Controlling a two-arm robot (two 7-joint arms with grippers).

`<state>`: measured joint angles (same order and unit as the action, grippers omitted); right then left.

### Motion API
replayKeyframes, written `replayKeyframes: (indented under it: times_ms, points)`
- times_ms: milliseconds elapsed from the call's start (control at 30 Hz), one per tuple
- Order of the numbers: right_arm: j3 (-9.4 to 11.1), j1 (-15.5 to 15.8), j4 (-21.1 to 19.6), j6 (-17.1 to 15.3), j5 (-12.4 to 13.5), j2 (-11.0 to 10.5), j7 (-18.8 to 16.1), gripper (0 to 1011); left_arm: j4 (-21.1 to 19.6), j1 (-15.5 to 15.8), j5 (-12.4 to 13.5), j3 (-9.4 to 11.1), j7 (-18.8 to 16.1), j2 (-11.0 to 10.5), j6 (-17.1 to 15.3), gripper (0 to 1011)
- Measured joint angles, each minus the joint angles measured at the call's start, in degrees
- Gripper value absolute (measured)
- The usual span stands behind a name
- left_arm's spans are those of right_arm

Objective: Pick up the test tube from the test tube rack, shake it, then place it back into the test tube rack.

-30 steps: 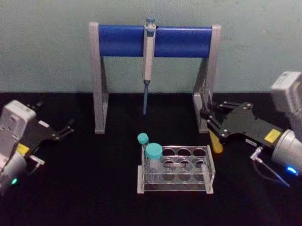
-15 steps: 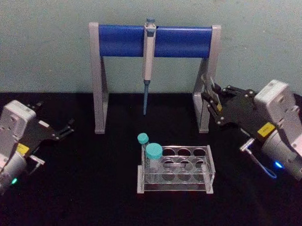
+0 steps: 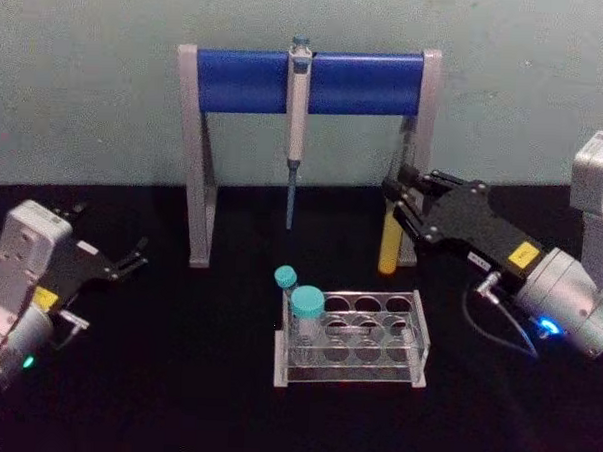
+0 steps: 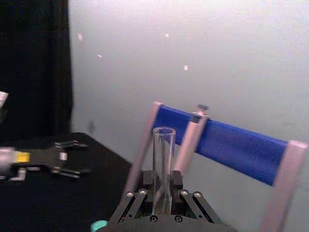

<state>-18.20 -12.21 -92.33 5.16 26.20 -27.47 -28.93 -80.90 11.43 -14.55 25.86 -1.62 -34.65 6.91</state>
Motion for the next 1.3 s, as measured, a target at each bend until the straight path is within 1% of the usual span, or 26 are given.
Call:
replayKeyframes:
  times_ms: [67, 133, 167, 267, 333, 367, 467, 567, 600, 633, 700, 733, 800, 900, 933, 967, 1000, 1100, 1133, 1167, 1233, 1300]
  points:
    - [-0.17, -0.19, 0.20, -0.77, 2.42, -0.40, -2.40, 221, 0.00, 0.00, 0.00, 0.00, 0.00, 0.00, 0.00, 1001]
    - [-0.20, -0.18, 0.20, -1.19, 3.61, -0.83, -3.31, 221, 0.00, 0.00, 0.00, 0.00, 0.00, 0.00, 0.00, 1001]
    - [-0.20, -0.08, 0.07, -1.62, 4.77, -1.39, -4.19, 222, 0.00, 0.00, 0.00, 0.00, 0.00, 0.00, 0.00, 1001]
    - [-0.11, 0.17, -0.21, -2.27, 6.31, -2.30, -5.24, 222, 0.00, 0.00, 0.00, 0.00, 0.00, 0.00, 0.00, 1001]
    - [0.04, 0.55, -0.68, -3.06, 7.64, -3.60, -5.99, 221, 0.00, 0.00, 0.00, 0.00, 0.00, 0.00, 0.00, 1001]
    - [0.04, 0.55, -0.68, -3.06, 7.64, -3.60, -5.99, 221, 0.00, 0.00, 0.00, 0.00, 0.00, 0.00, 0.00, 1001]
    - [0.37, 1.08, -1.31, -3.64, 8.37, -5.40, -6.08, 222, 0.00, 0.00, 0.00, 0.00, 0.00, 0.00, 0.00, 1001]
    - [0.52, 1.28, -1.50, -3.68, 8.31, -6.17, -5.34, 221, 0.00, 0.00, 0.00, 0.00, 0.00, 0.00, 0.00, 1001]
    - [0.62, 1.38, -1.62, -3.55, 7.94, -6.58, -4.51, 221, 0.00, 0.00, 0.00, 0.00, 0.00, 0.00, 0.00, 1001]
    - [0.62, 1.38, -1.62, -3.55, 7.94, -6.58, -4.51, 221, 0.00, 0.00, 0.00, 0.00, 0.00, 0.00, 0.00, 1001]
    - [0.85, 1.59, -1.84, -2.80, 6.02, -6.89, -2.11, 221, 0.00, 0.00, 0.00, 0.00, 0.00, 0.00, 0.00, 1001]
    - [0.90, 1.62, -1.87, -2.62, 5.65, -6.85, -1.63, 221, 0.00, 0.00, 0.00, 0.00, 0.00, 0.00, 0.00, 1001]
    - [1.06, 1.65, -1.87, -1.78, 3.76, -6.28, 0.52, 222, 0.00, 0.00, 0.00, 0.00, 0.00, 0.00, 0.00, 1001]
    - [1.19, 1.54, -1.64, -1.03, 2.03, -5.34, 2.25, 221, 0.00, 0.00, 0.00, 0.00, 0.00, 0.00, 0.00, 1001]
    - [1.31, 1.32, -1.24, -0.41, 1.20, -4.40, 3.30, 221, 0.00, 0.00, 0.00, 0.00, 0.00, 0.00, 0.00, 1001]
    - [1.35, 1.18, -0.99, -0.06, 0.90, -3.89, 3.71, 221, 0.00, 0.00, 0.00, 0.00, 0.00, 0.00, 0.00, 1001]
    - [1.41, 0.85, -0.47, 0.64, 0.39, -2.74, 4.38, 221, 0.00, 0.00, 0.00, 0.00, 0.00, 0.00, 0.00, 1001]
    - [1.41, 0.30, 0.45, 1.71, -0.14, -1.08, 4.92, 221, 0.00, 0.00, 0.00, 0.00, 0.00, 0.00, 0.00, 1001]
    - [1.29, -0.08, 1.14, 2.32, -0.23, 0.09, 4.99, 221, 0.00, 0.00, 0.00, 0.00, 0.00, 0.00, 0.00, 1001]
    - [1.29, -0.08, 1.14, 2.32, -0.23, 0.09, 4.99, 221, 0.00, 0.00, 0.00, 0.00, 0.00, 0.00, 0.00, 1001]
    - [0.99, -0.69, 2.30, 3.30, 0.15, 2.12, 4.29, 221, 0.00, 0.00, 0.00, 0.00, 0.00, 0.00, 0.00, 1001]
    - [0.84, -0.92, 2.77, 3.54, 0.64, 2.87, 3.57, 221, 0.00, 0.00, 0.00, 0.00, 0.00, 0.00, 0.00, 1001]
